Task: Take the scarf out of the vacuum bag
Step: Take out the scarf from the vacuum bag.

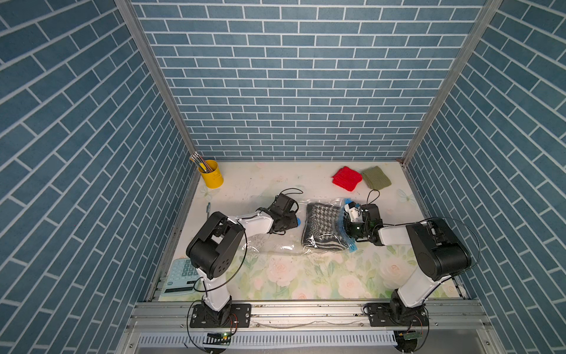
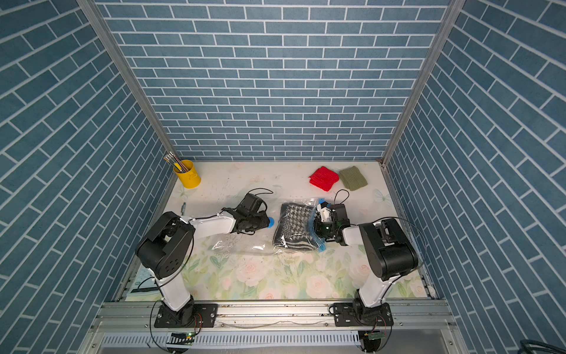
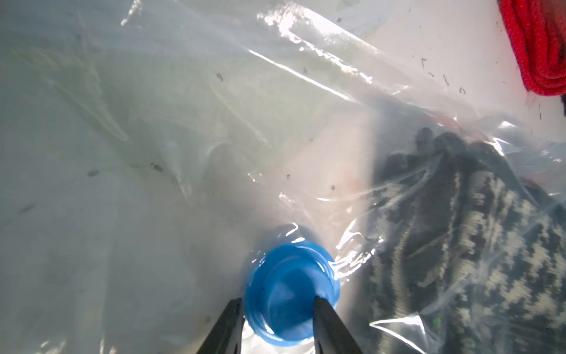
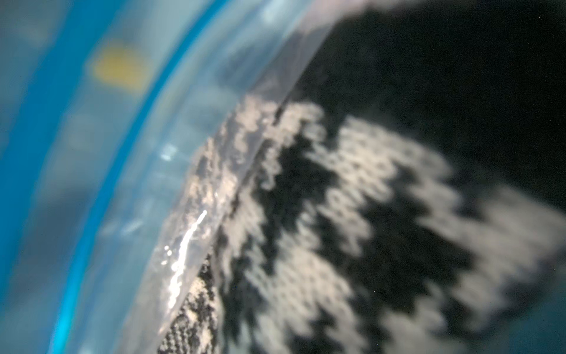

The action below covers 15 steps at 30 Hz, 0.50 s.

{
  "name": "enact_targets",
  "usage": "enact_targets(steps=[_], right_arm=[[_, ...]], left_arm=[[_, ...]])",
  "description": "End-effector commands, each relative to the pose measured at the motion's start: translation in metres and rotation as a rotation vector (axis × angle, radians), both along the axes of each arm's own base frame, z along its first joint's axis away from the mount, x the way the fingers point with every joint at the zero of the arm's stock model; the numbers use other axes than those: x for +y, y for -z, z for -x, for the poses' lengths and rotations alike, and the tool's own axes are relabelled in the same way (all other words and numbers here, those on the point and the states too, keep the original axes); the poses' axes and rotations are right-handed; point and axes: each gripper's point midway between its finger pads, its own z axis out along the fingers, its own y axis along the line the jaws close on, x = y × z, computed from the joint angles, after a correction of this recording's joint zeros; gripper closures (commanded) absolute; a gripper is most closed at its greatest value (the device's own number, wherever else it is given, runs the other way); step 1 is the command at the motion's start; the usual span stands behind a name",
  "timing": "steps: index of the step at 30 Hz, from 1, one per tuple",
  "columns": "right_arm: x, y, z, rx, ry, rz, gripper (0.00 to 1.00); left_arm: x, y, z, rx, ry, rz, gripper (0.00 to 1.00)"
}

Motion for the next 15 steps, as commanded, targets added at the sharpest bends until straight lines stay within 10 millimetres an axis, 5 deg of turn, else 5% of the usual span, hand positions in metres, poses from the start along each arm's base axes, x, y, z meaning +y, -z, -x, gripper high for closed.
enact_targets(steps=[1,8,15], right_arm=[[-0.011,0.005,-0.003,0.000,0.051,0.013,1.00],[-0.008,0.005,-0.001,0.005,0.023,-0.002,1.00],[-0.009,0.013,0.002,0.023,0.011,0.022,1.00]], left_arm=[[0.015,0.024,0.020,0.086,0.000,-0.074,0.58],[0.014,0.022,0.018,0.080,-0.001,-0.070,0.58],[0.000,-0.009,0.010,-0.005,0.027,0.011,0.56]])
